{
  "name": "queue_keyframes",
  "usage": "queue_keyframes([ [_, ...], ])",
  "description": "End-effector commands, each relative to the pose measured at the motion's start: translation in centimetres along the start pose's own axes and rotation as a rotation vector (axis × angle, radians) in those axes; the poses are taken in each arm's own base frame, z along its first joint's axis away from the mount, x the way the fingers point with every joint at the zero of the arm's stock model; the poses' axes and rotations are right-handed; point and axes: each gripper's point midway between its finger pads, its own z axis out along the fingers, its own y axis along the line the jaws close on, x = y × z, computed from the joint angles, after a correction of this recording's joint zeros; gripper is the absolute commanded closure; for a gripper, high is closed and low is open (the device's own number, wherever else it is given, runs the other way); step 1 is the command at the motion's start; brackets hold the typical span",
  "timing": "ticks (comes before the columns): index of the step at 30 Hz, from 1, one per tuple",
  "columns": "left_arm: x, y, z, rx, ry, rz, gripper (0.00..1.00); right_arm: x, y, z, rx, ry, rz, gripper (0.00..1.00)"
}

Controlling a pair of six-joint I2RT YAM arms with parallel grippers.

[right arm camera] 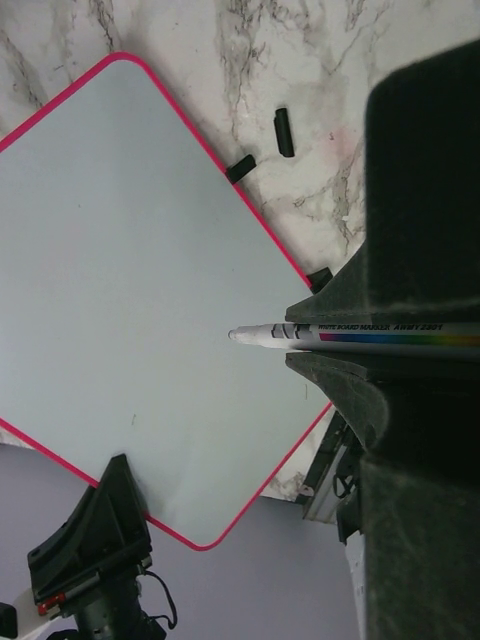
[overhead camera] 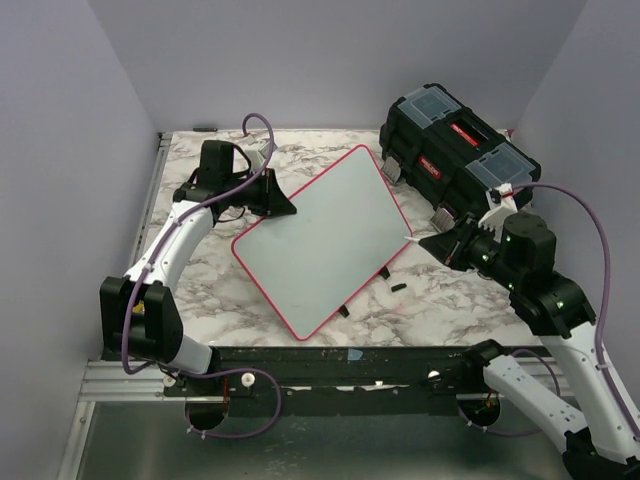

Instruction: Write a sentence on the whiteboard

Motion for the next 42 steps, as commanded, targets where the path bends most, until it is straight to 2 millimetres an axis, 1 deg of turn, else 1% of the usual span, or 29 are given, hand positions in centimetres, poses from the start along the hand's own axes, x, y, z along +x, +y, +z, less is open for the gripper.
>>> queue_keyframes([
  [1, 2.2, 0.7, 0.3, -0.079, 0.049, 0.006, 1.00, -0.2, 1.2, 0.8, -0.064, 0.016, -0.031, 0.99],
  [7, 3.0, 0.8, 0.4, -0.079, 0.055, 0.011, 1.00, 0.1, 1.5, 1.5, -0.084, 0.046, -0.037, 0.99],
  [12, 3.5, 0.6, 0.6, -0.069, 0.051, 0.024, 1.00, 0.2, 1.9, 1.3, -0.105, 0.067, -0.063, 0.99],
  [16, 3.6, 0.0, 0.6, -0.062, 0.057, 0.043, 1.00, 0.4, 2.4, 1.0, -0.133, 0.077, -0.084, 0.99],
  [21, 3.6, -0.1, 0.5, -0.066, 0.057, 0.054, 1.00, 0.7, 3.0, 1.0, -0.171, 0.096, -0.101, 0.99],
  [29, 3.7, 0.0, 0.5, -0.077, 0.062, 0.060, 1.00, 0.7, 3.6, 2.0, -0.203, 0.128, -0.108, 0.99],
  [42, 3.6, 0.4, 0.6, -0.096, 0.063, 0.053, 1.00, 0.9, 3.2, 3.2, -0.193, 0.145, -0.108, 0.99],
])
